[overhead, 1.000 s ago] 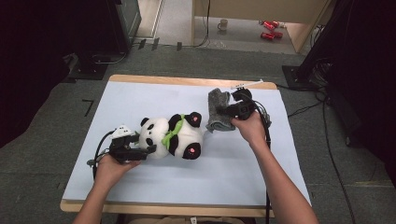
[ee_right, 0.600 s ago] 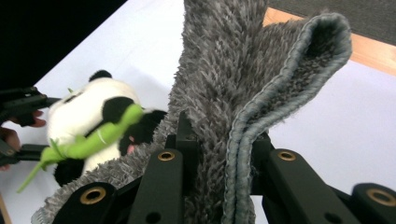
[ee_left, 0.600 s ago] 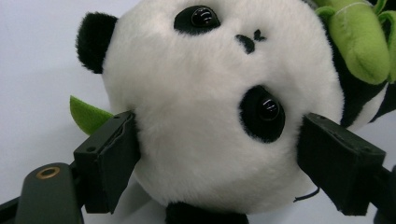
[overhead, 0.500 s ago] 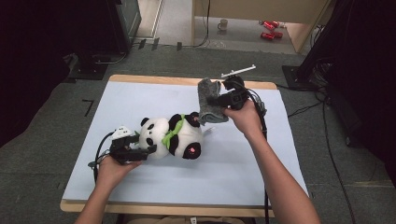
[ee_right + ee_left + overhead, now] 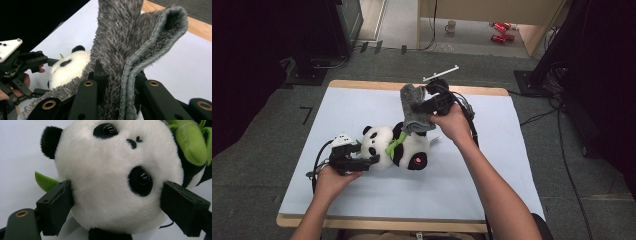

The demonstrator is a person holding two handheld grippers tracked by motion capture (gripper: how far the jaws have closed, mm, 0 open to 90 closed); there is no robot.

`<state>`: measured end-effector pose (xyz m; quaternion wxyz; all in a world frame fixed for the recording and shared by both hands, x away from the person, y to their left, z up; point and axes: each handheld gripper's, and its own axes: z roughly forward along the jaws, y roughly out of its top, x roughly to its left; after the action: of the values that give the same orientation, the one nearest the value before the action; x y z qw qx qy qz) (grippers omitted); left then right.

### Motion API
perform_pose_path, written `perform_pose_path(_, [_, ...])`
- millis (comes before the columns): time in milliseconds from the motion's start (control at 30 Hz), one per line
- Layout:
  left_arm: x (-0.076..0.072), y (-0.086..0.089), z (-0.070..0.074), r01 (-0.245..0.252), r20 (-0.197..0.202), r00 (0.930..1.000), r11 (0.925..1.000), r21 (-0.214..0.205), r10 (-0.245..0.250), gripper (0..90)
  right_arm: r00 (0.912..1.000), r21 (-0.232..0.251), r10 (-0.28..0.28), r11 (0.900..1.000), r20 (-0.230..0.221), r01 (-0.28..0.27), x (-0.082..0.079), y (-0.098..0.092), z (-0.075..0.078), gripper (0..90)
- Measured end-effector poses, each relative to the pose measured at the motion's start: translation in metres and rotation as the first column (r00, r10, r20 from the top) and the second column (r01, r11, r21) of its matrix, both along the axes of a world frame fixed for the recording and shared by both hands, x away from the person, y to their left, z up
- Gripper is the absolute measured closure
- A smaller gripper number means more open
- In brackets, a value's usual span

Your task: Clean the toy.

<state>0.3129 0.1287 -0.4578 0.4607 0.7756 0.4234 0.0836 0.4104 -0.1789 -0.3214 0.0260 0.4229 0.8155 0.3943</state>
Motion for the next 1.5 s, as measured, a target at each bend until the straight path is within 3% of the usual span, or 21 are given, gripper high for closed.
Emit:
perform_pose_path(200, [0.000,-0.001,0.000,0.002,0.005,1.0000,1.0000,0.002,-0.002,13.5,0.9995,0.002,0.030,0.9995,-0.008,-0.030,0.005,0.025,-0.003,74.4])
perform_pose_path(333, [-0.001,-0.001,0.001,0.007,0.029,0.9996,0.9999,0.014,-0.007,13.6,0.9978,-0.010,0.065,0.9978,-0.012,-0.066,0.009,0.044,-0.007,74.4])
perform_pose_path(567, [0.000,0.000,0.001,0.009,0.016,0.9998,1.0000,0.001,-0.009,13.6,0.9953,-0.022,0.091,0.9955,-0.032,-0.092,0.012,0.070,-0.013,74.2])
perform_pose_path(800, [0.001,-0.001,0.002,0.007,0.022,0.9997,1.0000,0.002,-0.007,13.7,0.9892,-0.036,0.139,0.9894,-0.048,-0.141,0.016,0.109,-0.016,74.0])
perform_pose_path(833, [0.001,-0.001,0.002,0.009,0.020,0.9998,1.0000,0.001,-0.009,14.1,0.9879,-0.041,0.144,0.9884,-0.058,-0.146,0.016,0.120,-0.020,74.0])
perform_pose_path(967, [0.004,0.001,0.002,0.006,0.008,0.9999,0.9998,-0.020,-0.006,15.6,0.9862,-0.052,0.148,0.9870,-0.073,-0.152,0.018,0.132,-0.029,73.9])
perform_pose_path(1100, [0.005,0.001,0.001,0.009,0.003,1.0000,0.9998,-0.018,-0.009,19.0,0.9811,-0.097,0.148,0.9822,-0.125,-0.161,0.019,0.146,-0.049,72.5])
perform_pose_path(1200, [0.007,0.003,0.000,0.016,-0.012,0.9998,0.9997,-0.017,-0.016,20.8,0.9794,-0.160,0.154,0.9716,-0.131,-0.174,0.016,0.151,-0.060,74.6])
perform_pose_path(1367, [0.007,0.000,0.001,0.004,-0.013,0.9999,1.0000,-0.002,-0.004,24.6,0.9835,-0.142,0.123,0.9797,-0.133,-0.142,0.017,0.138,-0.064,75.7])
perform_pose_path(1500, [0.009,0.000,0.002,-0.010,-0.037,0.9993,0.9999,-0.008,0.009,25.5,0.9868,-0.140,0.094,0.9838,-0.132,-0.113,0.018,0.121,-0.060,76.1])
